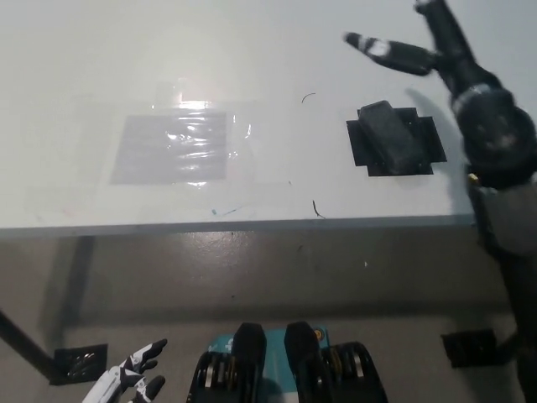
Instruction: A whiteboard eraser is kept on the black marked spot on the table infront of the robot and the robot uses its right hand to swipe it back and forth on the table twice to clean it
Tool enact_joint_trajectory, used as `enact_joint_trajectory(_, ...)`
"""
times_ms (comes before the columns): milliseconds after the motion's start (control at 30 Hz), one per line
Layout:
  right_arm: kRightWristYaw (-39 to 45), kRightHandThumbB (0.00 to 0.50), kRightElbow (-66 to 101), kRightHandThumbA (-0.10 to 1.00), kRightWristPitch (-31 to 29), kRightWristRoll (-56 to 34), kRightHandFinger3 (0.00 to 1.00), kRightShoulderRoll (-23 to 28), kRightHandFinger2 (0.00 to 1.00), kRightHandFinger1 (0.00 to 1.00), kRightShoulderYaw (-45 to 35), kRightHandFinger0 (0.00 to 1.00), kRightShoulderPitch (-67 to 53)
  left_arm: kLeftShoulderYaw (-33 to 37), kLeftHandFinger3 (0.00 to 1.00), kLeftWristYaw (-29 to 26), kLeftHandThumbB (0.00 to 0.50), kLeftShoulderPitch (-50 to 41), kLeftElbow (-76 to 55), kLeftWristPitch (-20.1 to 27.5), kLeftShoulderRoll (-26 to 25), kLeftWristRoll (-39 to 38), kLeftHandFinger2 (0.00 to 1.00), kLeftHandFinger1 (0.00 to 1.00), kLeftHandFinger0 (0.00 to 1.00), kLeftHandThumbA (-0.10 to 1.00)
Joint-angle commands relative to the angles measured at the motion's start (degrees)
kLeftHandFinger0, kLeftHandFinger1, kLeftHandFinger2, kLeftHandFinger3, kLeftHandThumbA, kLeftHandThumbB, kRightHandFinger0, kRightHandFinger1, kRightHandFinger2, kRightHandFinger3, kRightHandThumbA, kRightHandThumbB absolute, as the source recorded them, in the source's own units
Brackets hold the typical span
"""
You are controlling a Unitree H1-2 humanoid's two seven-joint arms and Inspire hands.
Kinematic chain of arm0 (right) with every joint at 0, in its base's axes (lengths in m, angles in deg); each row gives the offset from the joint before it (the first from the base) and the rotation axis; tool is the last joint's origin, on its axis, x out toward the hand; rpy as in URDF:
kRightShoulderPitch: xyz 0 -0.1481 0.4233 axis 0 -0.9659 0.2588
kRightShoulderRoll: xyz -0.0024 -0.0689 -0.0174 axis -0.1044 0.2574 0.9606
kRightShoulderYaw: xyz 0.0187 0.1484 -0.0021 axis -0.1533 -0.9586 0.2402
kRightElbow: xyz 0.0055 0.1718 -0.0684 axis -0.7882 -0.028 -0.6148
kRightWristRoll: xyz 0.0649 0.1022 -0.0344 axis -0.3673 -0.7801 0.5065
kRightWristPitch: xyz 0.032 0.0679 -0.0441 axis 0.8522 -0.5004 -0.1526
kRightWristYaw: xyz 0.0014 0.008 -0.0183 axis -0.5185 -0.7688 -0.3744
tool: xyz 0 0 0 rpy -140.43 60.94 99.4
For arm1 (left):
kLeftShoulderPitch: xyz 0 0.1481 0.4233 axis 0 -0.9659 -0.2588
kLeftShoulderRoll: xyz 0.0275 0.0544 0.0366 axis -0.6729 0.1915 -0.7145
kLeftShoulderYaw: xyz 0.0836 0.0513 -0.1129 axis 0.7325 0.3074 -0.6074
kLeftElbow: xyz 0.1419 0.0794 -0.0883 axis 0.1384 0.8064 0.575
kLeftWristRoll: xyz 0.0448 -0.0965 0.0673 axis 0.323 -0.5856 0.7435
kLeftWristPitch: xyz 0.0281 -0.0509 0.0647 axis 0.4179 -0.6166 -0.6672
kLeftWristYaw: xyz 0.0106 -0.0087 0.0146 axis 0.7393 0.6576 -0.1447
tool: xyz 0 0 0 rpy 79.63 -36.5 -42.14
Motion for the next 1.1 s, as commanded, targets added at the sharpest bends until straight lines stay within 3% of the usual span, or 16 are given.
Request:
enact_joint_trajectory(0, -10.1, 0.484, 72.9, 0.94, -20.2, -33.4, 1.00, 18.7, 1.00, 1.00, -27.9, 1.00, -24.3, 0.2, 1.00, 2.2, 0.472, 1.5, -0.1, 2.4, -1.5, -2.8, 1.00, 1.00, 1.00, 0.82)
enact_joint_trajectory(67, -9.9, 0.395, 72.9, 1.00, -35.1, -24.9, 1.00, 13.7, 1.00, 1.00, -25.0, 1.00, -36.1, 0.4, 1.00, 1.9, 0.473, 1.4, 0.0, 2.6, -1.2, -2.4, 1.00, 1.00, 1.00, 0.83)
enact_joint_trajectory(100, -10.6, 0.411, 72.9, 1.00, -40.9, -18.0, 1.00, 7.0, 1.00, 1.00, -21.9, 1.00, -43.6, 0.5, 1.00, 2.0, 0.473, 1.3, 0.0, 2.6, -1.1, -2.3, 1.00, 1.00, 1.00, 0.83)
enact_joint_trajectory(167, -10.6, 0.492, 72.9, 1.00, -41.0, -17.4, 1.00, 1.5, 1.00, 1.00, -16.7, 1.00, -52.1, 0.9, 1.00, 2.1, 0.461, 1.6, 0.4, 2.9, -0.8, -2.0, 1.00, 1.00, 1.00, 0.83)
enact_joint_trajectory(200, -10.4, 0.393, 72.6, 1.00, -40.9, -13.6, 1.00, -0.3, 1.00, 1.00, -13.3, 1.00, -58.5, 1.1, 1.00, 2.0, 0.460, 1.7, 0.6, 3.1, -0.6, -1.9, 1.00, 1.00, 1.00, 0.83)
enact_joint_trajectory(233, -10.6, 0.330, 71.8, 1.00, -41.1, -10.2, 1.00, 0.0, 1.00, 1.00, -10.1, 1.00, -63.0, 1.3, 1.00, 2.0, 0.461, 1.7, 0.8, 3.3, -0.3, -1.8, 1.00, 1.00, 1.00, 0.83)
enact_joint_trajectory(300, -12.0, 0.316, 66.8, 1.00, -41.1, -7.6, 1.00, 2.9, 1.00, 1.00, -0.7, 1.00, -67.1, 1.6, 1.00, 2.0, 0.465, 1.5, 1.2, 3.6, -0.1, -1.8, 1.00, 1.00, 1.00, 0.83)
enact_joint_trajectory(333, -7.1, 0.319, 65.0, 1.00, -41.1, -11.9, 1.00, 3.1, 1.00, 1.00, 0.7, 1.00, -67.6, 1.7, 1.00, 2.1, 0.465, 1.3, 1.3, 3.9, 0.0, -1.9, 1.00, 1.00, 1.00, 0.83)
enact_joint_trajectory(400, -7.6, 0.280, 59.2, 1.00, -41.1, -11.3, 1.00, 2.1, 1.00, 1.00, 5.3, 1.00, -68.1, 1.8, 1.00, 1.8, 0.476, 0.8, 1.6, 4.6, 0.3, -1.8, 1.00, 1.00, 1.00, 0.84)
enact_joint_trajectory(433, -2.2, 0.330, 54.2, 1.00, -41.1, -16.1, 1.00, -1.2, 1.00, 1.00, 5.6, 1.00, -68.1, 1.6, 1.00, 1.6, 0.476, 0.9, 2.2, 5.5, 0.4, -1.9, 1.00, 1.00, 1.00, 0.84)
enact_joint_trajectory(500, -13.2, 0.322, 43.4, 1.00, -41.1, -5.0, 1.00, 0.8, 1.00, 1.00, 11.7, 1.00, -66.1, 1.4, 1.00, 1.1, 0.497, 0.8, 3.1, 6.4, 0.7, -1.9, 1.00, 1.00, 1.00, 0.87)
enact_joint_trajectory(733, -15.5, 0.408, 18.0, 1.00, -41.1, -0.5, 1.00, -2.4, 1.00, 1.00, 15.2, 1.00, -61.3, 0.8, 1.00, -0.4, 0.500, -0.3, 4.7, 9.5, 2.0, -1.5, 1.00, 1.00, 1.00, 0.90)
enact_joint_trajectory(867, -14.3, 0.410, 14.2, 1.00, -41.1, -2.9, 1.00, -2.4, 1.00, 1.00, 14.7, 1.00, -61.2, 0.7, 1.00, -0.9, 0.500, -0.5, 6.1, 10.3, 2.2, 0.0, 1.00, 1.00, 1.00, 0.94)
enact_joint_trajectory(967, -10.5, 0.433, 12.7, 1.00, -41.1, -7.1, 1.00, -2.9, 1.00, 1.00, 12.6, 1.00, -61.6, 0.5, 1.00, -0.9, 0.500, -0.9, 6.9, 10.4, 3.2, -1.2, 1.00, 1.00, 1.00, 0.91)
enact_joint_trajectory(1067, -9.1, 0.415, 13.3, 1.00, -41.1, -9.6, 1.00, -2.5, 1.00, 1.00, 11.4, 1.00, -61.7, -0.8, 1.00, -2.3, 0.500, -1.5, 6.8, 10.5, 4.6, -1.5, 1.00, 1.00, 1.00, 0.88)
